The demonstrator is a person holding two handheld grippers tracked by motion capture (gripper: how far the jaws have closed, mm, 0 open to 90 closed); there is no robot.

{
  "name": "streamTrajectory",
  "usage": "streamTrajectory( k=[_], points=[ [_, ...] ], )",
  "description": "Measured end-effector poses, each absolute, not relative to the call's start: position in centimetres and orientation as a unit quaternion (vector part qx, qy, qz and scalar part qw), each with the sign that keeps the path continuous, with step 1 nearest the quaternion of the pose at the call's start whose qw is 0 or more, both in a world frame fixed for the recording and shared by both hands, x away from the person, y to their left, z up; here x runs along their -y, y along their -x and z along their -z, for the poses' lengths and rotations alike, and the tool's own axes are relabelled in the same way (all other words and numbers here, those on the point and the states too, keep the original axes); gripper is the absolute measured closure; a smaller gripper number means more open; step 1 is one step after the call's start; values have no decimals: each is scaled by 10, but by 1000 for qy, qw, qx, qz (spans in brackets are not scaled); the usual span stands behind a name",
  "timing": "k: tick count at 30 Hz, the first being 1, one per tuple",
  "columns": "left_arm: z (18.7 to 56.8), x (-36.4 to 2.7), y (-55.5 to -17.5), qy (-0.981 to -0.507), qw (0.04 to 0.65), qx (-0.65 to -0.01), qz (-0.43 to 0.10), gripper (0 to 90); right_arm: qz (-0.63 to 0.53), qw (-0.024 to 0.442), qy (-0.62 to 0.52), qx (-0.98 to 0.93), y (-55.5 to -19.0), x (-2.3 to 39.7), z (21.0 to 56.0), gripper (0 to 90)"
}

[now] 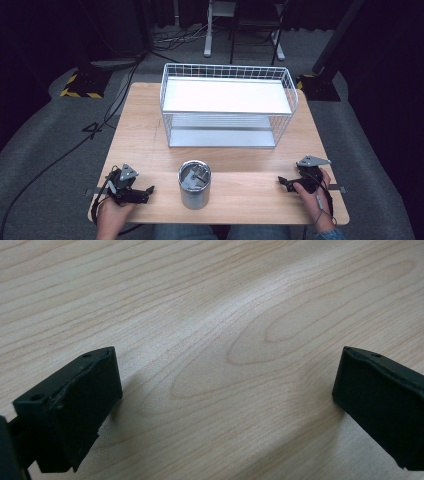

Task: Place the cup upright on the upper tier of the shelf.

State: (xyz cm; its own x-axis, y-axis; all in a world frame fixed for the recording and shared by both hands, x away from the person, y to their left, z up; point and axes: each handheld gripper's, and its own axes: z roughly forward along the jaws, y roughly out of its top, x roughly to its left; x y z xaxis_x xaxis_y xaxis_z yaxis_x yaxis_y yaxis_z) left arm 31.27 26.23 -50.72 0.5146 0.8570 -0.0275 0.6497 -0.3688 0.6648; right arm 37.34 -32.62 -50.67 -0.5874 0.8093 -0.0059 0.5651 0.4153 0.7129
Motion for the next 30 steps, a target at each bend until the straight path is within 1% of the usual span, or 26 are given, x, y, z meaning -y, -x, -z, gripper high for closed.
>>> streamTrajectory(
  k=[12, 17, 18, 21, 26, 28, 30],
  points=[
    [507, -264, -313, -809, 321, -464, -163, 0, -343, 178, -418, -822, -373, 326, 507, 5],
    [507, -264, -312, -808, 320, -463, -172, 0, -343, 178, -418, -822, -373, 326, 507, 5],
    [506, -265, -310, -804, 329, -462, -179, 0, -343, 178, -418, -822, -373, 326, 507, 5],
    [504, -265, -308, -798, 341, -463, -181, 0, -343, 178, -418, -822, -373, 326, 507, 5],
    [489, -263, -292, -788, 377, -445, -197, 0, -343, 178, -418, -822, -373, 326, 507, 5],
    [488, -262, -290, -786, 381, -443, -199, 0, -343, 178, -418, -822, -373, 326, 507, 5],
    [480, -257, -281, -791, 391, -421, -211, 0, -343, 178, -418, -822, -373, 326, 507, 5]
  ],
)
